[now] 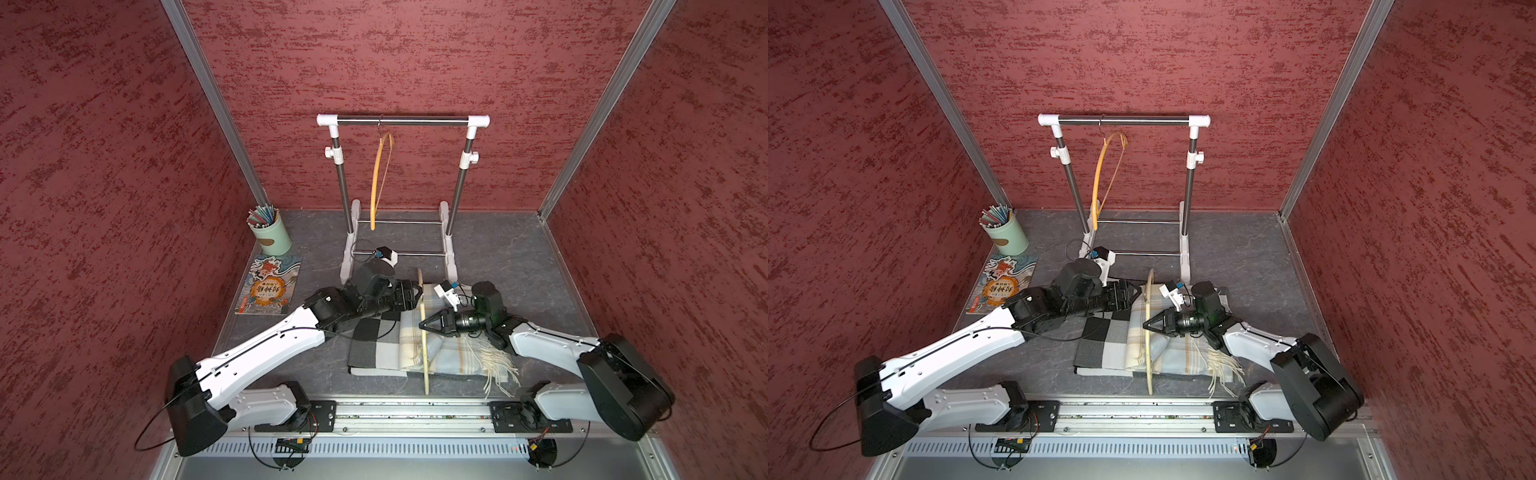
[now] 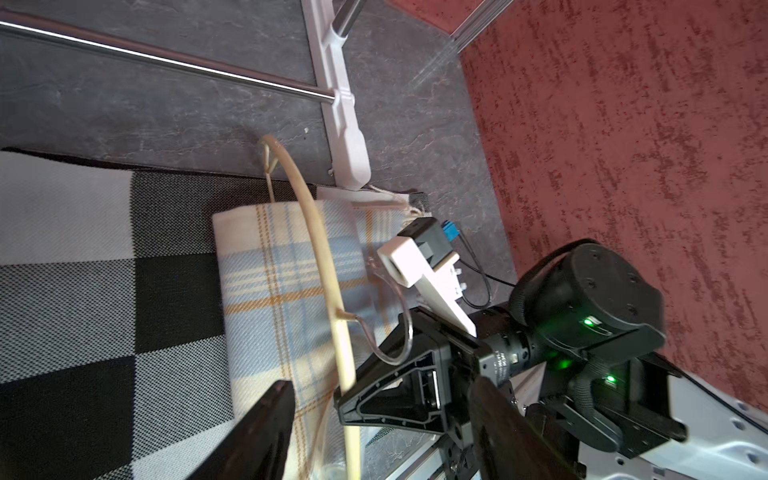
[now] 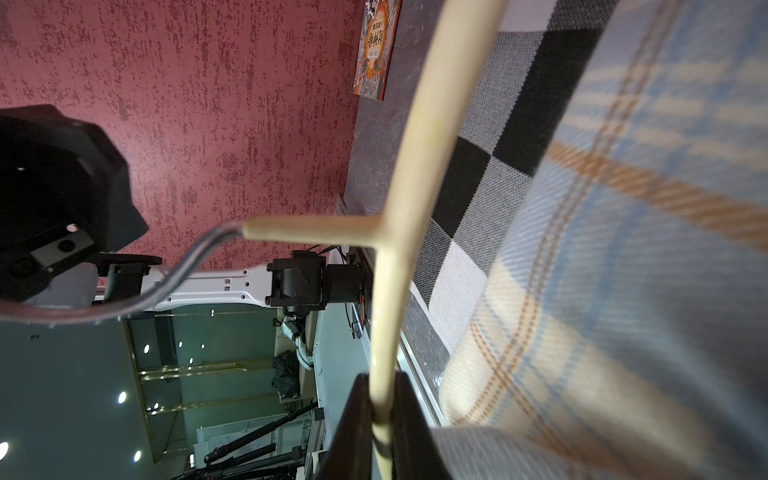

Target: Hang the scarf on the hanger

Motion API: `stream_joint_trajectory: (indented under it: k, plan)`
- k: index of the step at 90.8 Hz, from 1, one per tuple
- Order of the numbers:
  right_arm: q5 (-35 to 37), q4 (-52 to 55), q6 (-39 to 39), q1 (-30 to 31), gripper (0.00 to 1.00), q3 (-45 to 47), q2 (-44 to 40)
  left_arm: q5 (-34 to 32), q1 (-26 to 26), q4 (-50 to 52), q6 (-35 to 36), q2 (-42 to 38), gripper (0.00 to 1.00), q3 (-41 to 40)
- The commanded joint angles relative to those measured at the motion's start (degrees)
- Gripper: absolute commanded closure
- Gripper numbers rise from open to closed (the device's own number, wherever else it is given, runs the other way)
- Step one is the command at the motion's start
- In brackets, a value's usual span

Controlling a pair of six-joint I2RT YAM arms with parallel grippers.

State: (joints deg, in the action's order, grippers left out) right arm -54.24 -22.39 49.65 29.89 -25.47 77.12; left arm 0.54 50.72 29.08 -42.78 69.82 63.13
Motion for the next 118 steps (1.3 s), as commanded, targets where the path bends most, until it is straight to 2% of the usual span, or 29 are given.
stream_joint_trajectory:
  k: [1,14,19,29,36,42,48,52,55,61,71,84,93,101,118]
  plan:
    - [5.2,8.1,0.5,-0.7,1.0,1.2,2.3,1.1,0.4,1.0,1.0,5.5,0.3,2.5]
    - [5.7,9.7,-0.1,-0.7,1.0,1.1,1.7,-2.1,1.1,1.9,1.6,11.6,0.36,5.3]
    - [5.8,10.6,-0.4,-0.7,1.0,0.6,1.8,-2.0,1.2,2.2,2.3,13.7,0.43,6.7]
    - [5.6,11.6,-0.9,-0.6,1.0,0.1,1.8,-4.4,2.1,5.2,3.8,16.6,0.65,9.9]
    - [5.7,11.8,-0.9,-0.7,1.0,0.1,1.3,-6.3,2.8,7.1,4.0,17.1,0.87,10.9]
    - [5.7,12.7,-1.2,-0.6,1.0,0.1,0.9,-7.2,3.1,8.1,3.8,17.1,1.0,10.9]
    - [6.1,17.0,-4.9,-0.7,0.99,-2.1,0.0,-7.9,3.4,9.2,3.4,17.1,1.0,11.0]
    - [7.1,22.8,-8.4,-0.8,0.85,-4.4,-0.9,-8.4,3.6,9.7,3.3,17.2,1.0,11.3]
    - [8.0,27.0,-10.8,-1.0,0.67,-6.3,-1.7,-8.7,3.7,10.3,3.0,17.5,1.0,11.5]
    - [11.5,35.8,-15.2,-1.8,0.43,-10.2,-3.9,-9.0,3.9,10.9,2.7,17.7,1.0,11.7]
    - [15.8,45.5,-18.5,-4.6,0.26,-14.4,-8.9,-9.8,4.3,11.6,2.7,18.2,1.0,12.2]
    - [25.0,57.8,-19.7,-10.1,0.25,-16.7,-13.7,-9.8,4.4,11.7,2.9,18.2,1.0,12.1]
    - [30.4,61.3,-20.2,-10.7,0.28,-16.2,-13.9,-9.8,4.4,11.6,2.7,18.1,1.0,11.8]
    - [28.4,59.6,-20.6,-10.7,0.31,-15.5,-11.4,-9.3,4.4,11.2,2.7,18.0,1.0,11.3]
    - [17.1,48.5,-17.2,-9.8,0.39,-14.2,-5.0,-8.8,4.5,10.4,2.3,17.8,1.0,10.2]
